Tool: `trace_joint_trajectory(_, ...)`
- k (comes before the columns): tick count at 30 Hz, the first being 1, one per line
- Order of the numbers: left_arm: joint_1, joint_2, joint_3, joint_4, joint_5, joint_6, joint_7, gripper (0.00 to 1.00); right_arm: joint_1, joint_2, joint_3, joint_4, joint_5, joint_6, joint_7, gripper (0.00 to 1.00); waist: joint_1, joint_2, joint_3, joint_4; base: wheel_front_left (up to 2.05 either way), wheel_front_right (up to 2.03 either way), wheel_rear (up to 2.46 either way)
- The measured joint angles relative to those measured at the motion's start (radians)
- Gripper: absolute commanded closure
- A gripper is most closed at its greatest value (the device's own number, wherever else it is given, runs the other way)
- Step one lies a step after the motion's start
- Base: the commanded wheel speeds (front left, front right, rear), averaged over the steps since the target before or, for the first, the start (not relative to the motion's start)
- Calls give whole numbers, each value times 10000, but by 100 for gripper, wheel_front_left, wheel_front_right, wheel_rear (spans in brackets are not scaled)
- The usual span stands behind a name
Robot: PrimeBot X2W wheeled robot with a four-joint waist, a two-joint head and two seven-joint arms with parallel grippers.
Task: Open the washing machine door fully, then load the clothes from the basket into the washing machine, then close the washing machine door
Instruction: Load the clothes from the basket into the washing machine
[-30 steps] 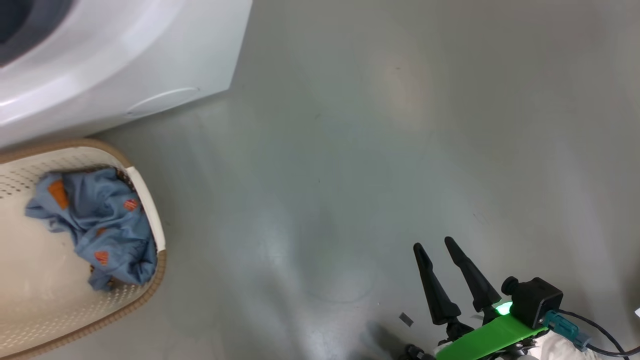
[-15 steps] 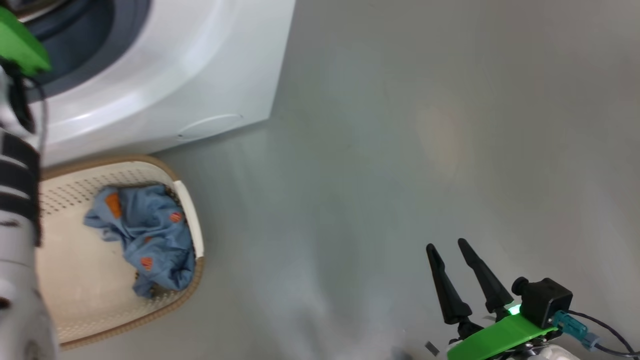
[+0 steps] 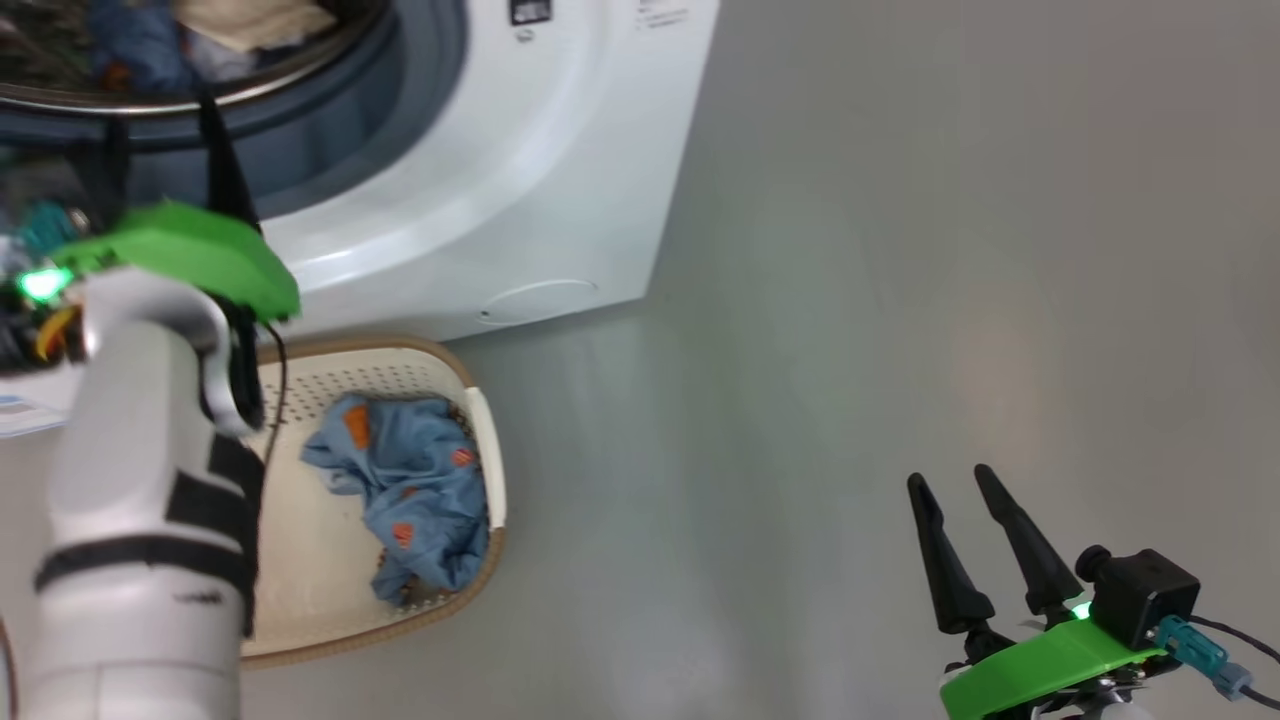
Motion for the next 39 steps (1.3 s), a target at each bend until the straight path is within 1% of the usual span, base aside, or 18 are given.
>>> trace_joint_trajectory(2, 520, -96, -56, -495, -52, -174, 2, 0, 2, -12, -105, -21, -56, 0, 0, 0, 0, 0, -153, 166, 0, 0, 0)
trace_joint_trajectory(5, 1471, -174, -176, -1308, -73, -311, 0, 0, 35, -35, -144, -35, -132, 0, 0, 0, 0, 1, -415, 364, 0, 0, 0)
trace_joint_trajectory(9, 3125, -259, -320, -2201, -86, -345, 2, 0, 111, -75, -222, -33, -151, 0, 0, 0, 0, 0, -765, 599, 0, 0, 0)
trace_joint_trajectory(10, 3505, -270, -343, -2401, -105, -431, 2, 0, 131, -84, -263, -36, -201, 0, 0, 0, 0, 0, -852, 655, 0, 0, 0)
trace_joint_trajectory(13, 4521, -290, -349, -3022, -186, -408, 6, 0, 343, -132, -391, -50, -238, 0, 0, 0, 0, 0, -1104, 835, 0, 0, 0)
trace_joint_trajectory(16, 5391, -290, -481, -3544, -380, -355, 8, 0, 576, -159, -458, -52, -322, 0, 0, 0, 0, 0, -1379, 1012, 0, 0, 0)
trace_joint_trajectory(23, 7167, -274, -903, -4773, -1035, 157, 8, 0, 941, -182, -541, -144, -476, 0, 0, 0, 0, 0, -1964, 1417, 0, 0, 0)
trace_joint_trajectory(28, 8099, -253, -1057, -5375, -1237, 479, 8, 0, 1200, -186, -546, -178, -581, 0, 0, 0, 0, 0, -2323, 1628, 0, 0, 0)
trace_joint_trajectory(35, 9157, -242, -1323, -5942, -1246, 637, 8, 0, 1529, -209, -522, -199, -924, 0, 0, 0, 0, 0, -2794, 1828, 0, 0, 0)
trace_joint_trajectory(39, 9556, -226, -1430, -6312, -1189, 640, 8, 0, 1543, -186, -541, -295, -1108, 0, 0, 0, 0, 0, -2952, 1935, 0, 0, 0)
